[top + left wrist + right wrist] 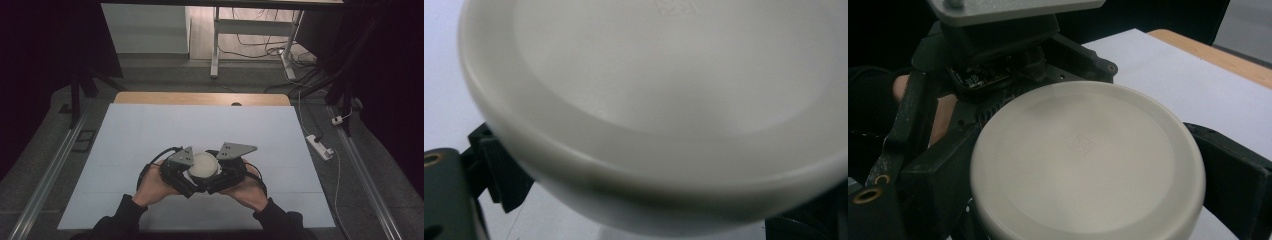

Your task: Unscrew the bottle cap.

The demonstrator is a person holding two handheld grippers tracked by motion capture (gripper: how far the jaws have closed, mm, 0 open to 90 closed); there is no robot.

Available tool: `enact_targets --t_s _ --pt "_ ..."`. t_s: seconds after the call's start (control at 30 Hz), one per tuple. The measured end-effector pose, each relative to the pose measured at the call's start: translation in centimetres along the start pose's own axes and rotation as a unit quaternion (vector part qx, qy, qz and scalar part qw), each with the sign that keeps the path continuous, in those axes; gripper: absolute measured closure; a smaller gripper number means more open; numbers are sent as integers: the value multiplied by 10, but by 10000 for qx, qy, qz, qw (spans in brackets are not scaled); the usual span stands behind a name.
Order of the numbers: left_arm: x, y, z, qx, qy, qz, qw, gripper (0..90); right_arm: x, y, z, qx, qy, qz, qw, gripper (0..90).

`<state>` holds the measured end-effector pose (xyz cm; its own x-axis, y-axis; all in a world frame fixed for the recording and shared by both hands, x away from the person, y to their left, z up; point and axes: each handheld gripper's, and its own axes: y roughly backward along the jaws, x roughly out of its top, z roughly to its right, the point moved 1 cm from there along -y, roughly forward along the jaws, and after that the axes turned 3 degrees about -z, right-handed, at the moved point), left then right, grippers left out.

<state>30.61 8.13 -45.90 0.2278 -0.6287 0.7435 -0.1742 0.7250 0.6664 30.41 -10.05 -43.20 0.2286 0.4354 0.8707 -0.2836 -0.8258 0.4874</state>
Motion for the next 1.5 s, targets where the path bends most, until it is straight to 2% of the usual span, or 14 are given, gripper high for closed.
enact_targets --t_s 0.13,0.43,0.53,0.67,0.8,0.87,0.93,1.03,1.13,1.2,1.27,1.3,1.37,1.5 --pt "0 1 1 -77 -80 -11 9999 76 1 1 -1 44 75 12 10000 72" --pt "-1 3 1 -560 -423 -7 9975 76 0 4 5 885 379 3 9954 73" --pt "-2 3 3 -833 -639 -16 9945 76 -1 4 9 1341 519 23 9896 72" --pt "-2 2 7 -1052 -848 -43 9908 76 -3 2 14 2036 685 24 9767 70" --pt "-4 0 7 -1122 -935 -67 9893 76 -4 -1 17 2436 829 -37 9663 67" --pt "-4 0 7 -1028 -888 -61 9907 76 -5 -4 17 2448 719 -69 9669 60" --pt "-4 0 5 -908 -806 -69 9926 76 -4 -6 15 2199 607 -32 9736 24" --pt "-6 0 3 -705 -632 -55 9955 76 1 -4 15 1961 454 61 9795 0" --pt "-7 0 0 -484 -447 -63 9978 76 7 2 15 1362 370 193 9898 0" --pt "-7 0 -3 -322 -319 -53 9990 76 9 7 16 1007 249 233 9943 0" --pt "-7 1 -4 -244 -246 -49 9994 76 9 9 17 877 193 238 9957 0" --pt "-7 2 -5 -90 -112 -31 9999 76 9 9 17 657 86 158 9977 0" --pt "-7 2 -6 -22 -57 -31 10000 76 8 8 17 607 56 107 9981 0" --pt "-6 4 -7 254 128 -30 9996 76 5 -1 11 172 29 -98 9998 0"
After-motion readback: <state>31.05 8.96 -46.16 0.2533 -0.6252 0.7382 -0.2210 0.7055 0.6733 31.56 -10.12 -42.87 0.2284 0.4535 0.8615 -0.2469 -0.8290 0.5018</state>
